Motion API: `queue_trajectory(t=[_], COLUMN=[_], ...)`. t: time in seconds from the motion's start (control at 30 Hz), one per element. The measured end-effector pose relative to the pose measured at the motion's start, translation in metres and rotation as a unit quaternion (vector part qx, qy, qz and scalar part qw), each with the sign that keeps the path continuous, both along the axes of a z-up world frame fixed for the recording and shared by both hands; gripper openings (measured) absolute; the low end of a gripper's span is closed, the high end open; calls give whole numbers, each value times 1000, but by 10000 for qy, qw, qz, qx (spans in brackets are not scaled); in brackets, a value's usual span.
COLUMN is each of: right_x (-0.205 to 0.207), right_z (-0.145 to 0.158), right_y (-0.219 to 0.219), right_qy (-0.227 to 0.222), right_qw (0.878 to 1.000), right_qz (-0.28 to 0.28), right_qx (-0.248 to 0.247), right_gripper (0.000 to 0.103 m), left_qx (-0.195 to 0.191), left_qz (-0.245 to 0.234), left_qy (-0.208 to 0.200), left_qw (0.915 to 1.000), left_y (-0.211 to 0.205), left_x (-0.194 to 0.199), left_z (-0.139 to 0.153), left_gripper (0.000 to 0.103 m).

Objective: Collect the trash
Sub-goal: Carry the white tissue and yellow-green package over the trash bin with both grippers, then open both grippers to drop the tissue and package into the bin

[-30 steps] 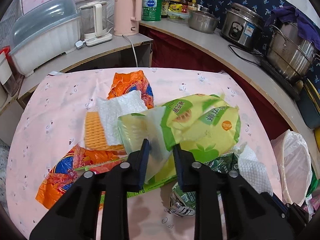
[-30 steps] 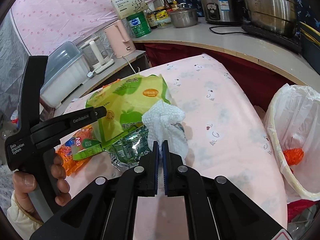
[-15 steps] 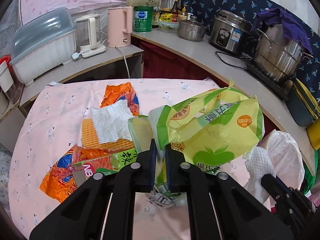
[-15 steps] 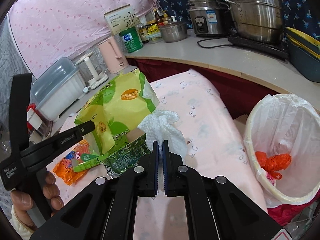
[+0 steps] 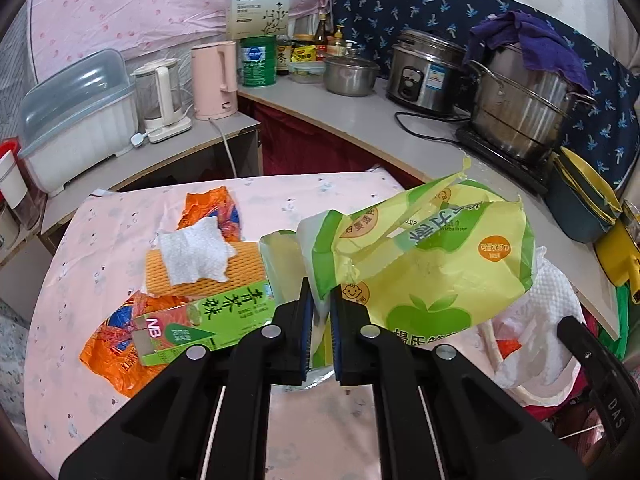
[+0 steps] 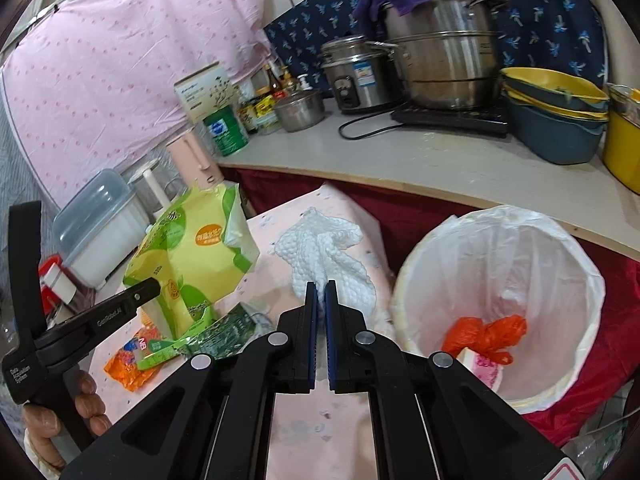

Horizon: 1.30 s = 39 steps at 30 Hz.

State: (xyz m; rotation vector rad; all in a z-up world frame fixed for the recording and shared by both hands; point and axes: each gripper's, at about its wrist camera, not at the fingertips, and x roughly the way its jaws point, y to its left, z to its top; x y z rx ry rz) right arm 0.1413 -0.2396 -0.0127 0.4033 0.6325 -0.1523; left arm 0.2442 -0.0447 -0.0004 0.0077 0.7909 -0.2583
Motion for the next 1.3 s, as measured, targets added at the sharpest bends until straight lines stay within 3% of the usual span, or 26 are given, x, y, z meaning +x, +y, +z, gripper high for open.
queue_trajectory(t=[0.43,1.03,1.23,1.3], right_x=[-47,-91,-91,-90], right_z=[2,-17,-22,-24], right_y=[-69,-147,-156,-158], right_qy=[-132,-25,20,38], right_qw=[9972,9868,9853,9853], right_qz=[-731,-1598,-1681,-1680], right_qx=[105,262,294,306], right_gripper=[4,4,4,4], left_qx=[218,579,536,517], left_qz=[-747,-1764,-1866,-1830], left_qy=[-48,271,343,344], left_qw=[9970,9822,9804,9812], left_y=[-83,-206,-223,-224], left_x=[-33,-54,-53,-53], left_z=[1,-37,-47,-47], left_gripper=[8,8,22,32])
